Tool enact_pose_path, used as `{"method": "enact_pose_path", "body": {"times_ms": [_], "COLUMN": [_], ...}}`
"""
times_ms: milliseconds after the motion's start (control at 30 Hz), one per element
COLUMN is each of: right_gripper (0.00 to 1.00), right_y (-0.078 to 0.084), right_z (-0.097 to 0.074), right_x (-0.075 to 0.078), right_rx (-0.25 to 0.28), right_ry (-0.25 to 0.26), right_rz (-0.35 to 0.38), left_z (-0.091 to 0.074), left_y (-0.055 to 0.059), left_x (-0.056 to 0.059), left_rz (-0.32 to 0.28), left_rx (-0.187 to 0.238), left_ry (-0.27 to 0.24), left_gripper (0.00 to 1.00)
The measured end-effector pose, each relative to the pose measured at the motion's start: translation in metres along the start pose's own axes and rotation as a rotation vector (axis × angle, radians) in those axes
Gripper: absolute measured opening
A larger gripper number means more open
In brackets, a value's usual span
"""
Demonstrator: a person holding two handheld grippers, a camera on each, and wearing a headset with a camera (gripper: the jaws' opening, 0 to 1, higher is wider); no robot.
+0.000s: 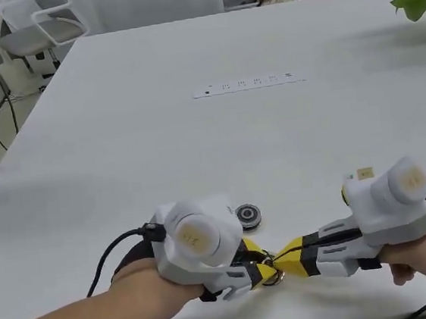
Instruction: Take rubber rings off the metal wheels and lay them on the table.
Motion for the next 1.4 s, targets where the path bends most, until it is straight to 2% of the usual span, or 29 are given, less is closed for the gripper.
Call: {"method": "enact_pose_path", "body": {"times_ms": [367,733,1133,1400], "right_gripper": [0.0,0.0,0.0,0.0], "right_y": [0.001,0.001,-0.001,-0.002], "right_z": [-0.003,-0.005,-0.008,-0.008], "right_x": [0.003,0.004,0.003,0.003], "right_rx": [0.007,0.017,0.027,0.023], "right_ry": [0.016,0.022,0.026,0.024], "right_rz": [0.01,0.008,0.009,0.006], "left_z": [0.0,-0.007,-0.024,-0.039], "left_y": [0.0,0.0,-0.008,-0.01], "left_x": [0.0,0.003,0.003,-0.002], "left_rz": [-0.007,0.053,0.036,-0.03], "left_rx": [-0.002,-0.037,-0.017,0.011], "left_ry": [0.002,0.022,0.027,0.015], "left_gripper": [0.08,0.11,0.19,0.25]}}
Point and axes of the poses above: the centre of the closed fingertips' face, and the gripper's own axes: z roughly forward along the fingers, x roughly to its right, y roughly out of its underside, the point moved 3 cm from there along -z, roughly backward along the fingers, and after that the axes turned 8 degrees about -y, right-handed, at the moved point
